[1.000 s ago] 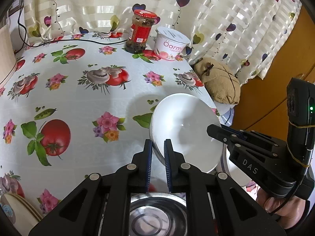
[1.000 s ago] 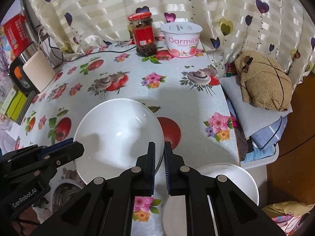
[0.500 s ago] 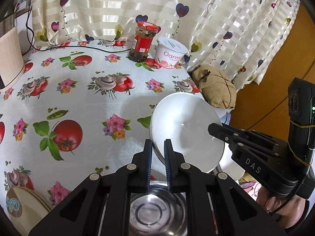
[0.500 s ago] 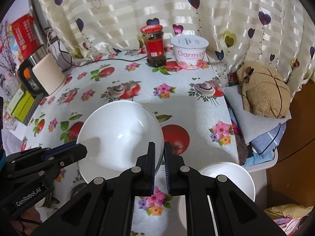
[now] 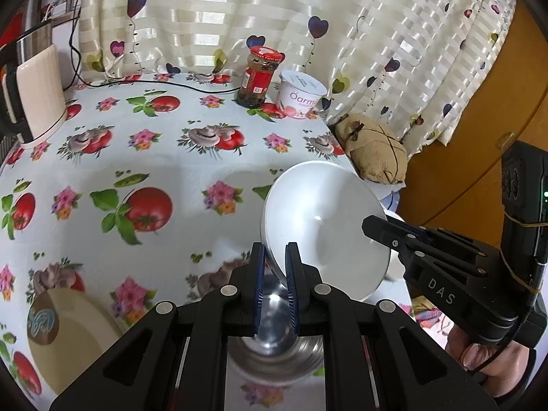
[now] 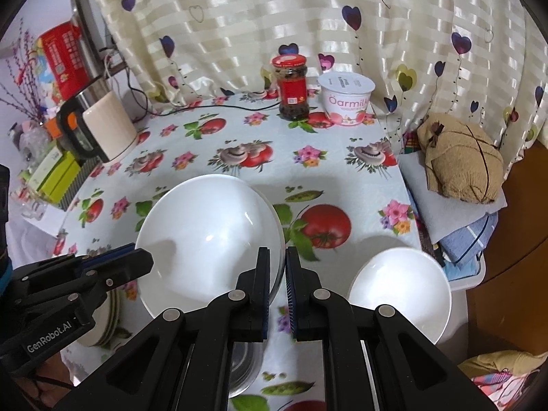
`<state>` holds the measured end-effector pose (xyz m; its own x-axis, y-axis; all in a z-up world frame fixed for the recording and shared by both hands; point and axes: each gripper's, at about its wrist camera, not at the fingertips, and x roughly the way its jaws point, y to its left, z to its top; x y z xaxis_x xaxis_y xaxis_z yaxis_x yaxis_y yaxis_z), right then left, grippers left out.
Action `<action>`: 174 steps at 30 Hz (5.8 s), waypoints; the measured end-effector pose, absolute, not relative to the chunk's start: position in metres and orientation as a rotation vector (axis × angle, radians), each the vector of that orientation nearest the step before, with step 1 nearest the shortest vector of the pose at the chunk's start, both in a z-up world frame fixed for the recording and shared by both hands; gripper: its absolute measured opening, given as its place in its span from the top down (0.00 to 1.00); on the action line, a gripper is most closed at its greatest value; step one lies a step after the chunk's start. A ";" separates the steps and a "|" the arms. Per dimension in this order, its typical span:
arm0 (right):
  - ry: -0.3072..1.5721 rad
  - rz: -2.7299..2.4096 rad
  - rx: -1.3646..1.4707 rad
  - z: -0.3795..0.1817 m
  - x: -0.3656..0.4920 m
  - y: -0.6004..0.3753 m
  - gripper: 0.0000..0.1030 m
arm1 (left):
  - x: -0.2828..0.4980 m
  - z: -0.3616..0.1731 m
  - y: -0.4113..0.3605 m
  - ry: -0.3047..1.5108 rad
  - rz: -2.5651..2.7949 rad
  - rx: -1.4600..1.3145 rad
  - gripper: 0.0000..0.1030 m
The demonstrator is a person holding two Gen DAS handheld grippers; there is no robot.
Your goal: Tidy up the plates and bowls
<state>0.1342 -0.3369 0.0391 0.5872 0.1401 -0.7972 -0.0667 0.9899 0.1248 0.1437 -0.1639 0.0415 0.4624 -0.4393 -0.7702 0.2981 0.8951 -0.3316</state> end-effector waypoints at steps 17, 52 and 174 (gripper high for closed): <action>1.008 0.160 0.089 0.019 0.094 -0.310 0.91 | 0.107 0.020 -0.143 1.078 -0.422 -0.141 0.88; 1.133 0.181 0.068 -0.019 0.088 -0.304 0.87 | 0.102 -0.013 -0.145 1.185 -0.418 -0.098 0.88; 0.928 0.004 0.214 0.035 0.048 -0.420 0.71 | 0.119 0.042 -0.239 1.020 -0.599 -0.028 0.88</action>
<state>0.0484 -0.4203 0.0346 0.6006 0.0953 -0.7938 0.0886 0.9788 0.1845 0.1188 -0.2385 0.0422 0.3785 -0.4813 -0.7907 0.4562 0.8402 -0.2931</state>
